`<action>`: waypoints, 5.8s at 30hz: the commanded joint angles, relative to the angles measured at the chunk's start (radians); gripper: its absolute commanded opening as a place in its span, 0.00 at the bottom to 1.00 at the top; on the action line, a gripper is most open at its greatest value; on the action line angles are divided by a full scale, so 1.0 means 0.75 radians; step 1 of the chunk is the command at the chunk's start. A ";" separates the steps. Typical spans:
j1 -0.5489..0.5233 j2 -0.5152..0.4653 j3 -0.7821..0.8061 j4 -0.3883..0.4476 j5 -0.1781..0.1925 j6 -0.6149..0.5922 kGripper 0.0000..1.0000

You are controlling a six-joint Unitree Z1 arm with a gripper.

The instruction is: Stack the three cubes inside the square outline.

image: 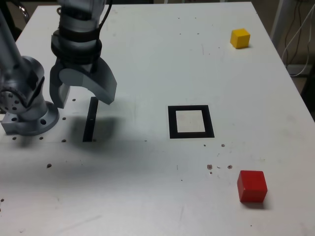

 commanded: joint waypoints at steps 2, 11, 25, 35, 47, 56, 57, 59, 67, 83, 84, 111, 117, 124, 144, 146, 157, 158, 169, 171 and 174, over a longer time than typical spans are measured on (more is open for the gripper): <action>0.002 -0.007 0.000 0.001 -0.002 -0.003 1.00; 0.002 -0.003 -0.003 0.002 -0.006 -0.003 1.00; -0.073 0.082 -0.147 0.030 -0.024 -0.050 1.00; -0.218 0.250 -0.486 0.256 -0.024 -0.183 0.99; -0.382 0.514 -0.988 0.372 -0.059 -0.301 1.00; -0.420 0.721 -1.297 0.459 -0.100 -0.370 0.99; -0.420 0.740 -1.323 0.469 -0.102 -0.376 0.99; -0.421 0.774 -1.370 0.487 -0.103 -0.387 1.00; -0.433 0.914 -1.566 0.527 -0.106 -0.421 1.00; -0.482 1.191 -1.957 0.569 -0.112 -0.426 1.00; -0.482 1.205 -1.970 0.571 -0.115 -0.426 0.99; -0.424 1.381 -2.103 0.575 -0.119 -0.415 0.35; -0.424 1.381 -2.113 0.575 -0.112 -0.406 0.29; -0.424 1.380 -2.112 0.575 -0.111 -0.404 0.29; -0.401 1.159 -1.861 0.575 -0.052 -0.327 0.29; -0.379 1.092 -1.780 0.574 -0.036 -0.308 0.29; -0.172 0.797 -1.396 0.495 0.032 -0.153 0.29; -0.153 0.779 -1.369 0.479 0.036 -0.137 0.29; 0.025 0.712 -1.138 0.283 0.037 0.005 0.29; 0.047 0.720 -1.120 0.256 0.030 0.023 0.29; 0.077 0.738 -1.093 0.217 0.013 0.046 0.29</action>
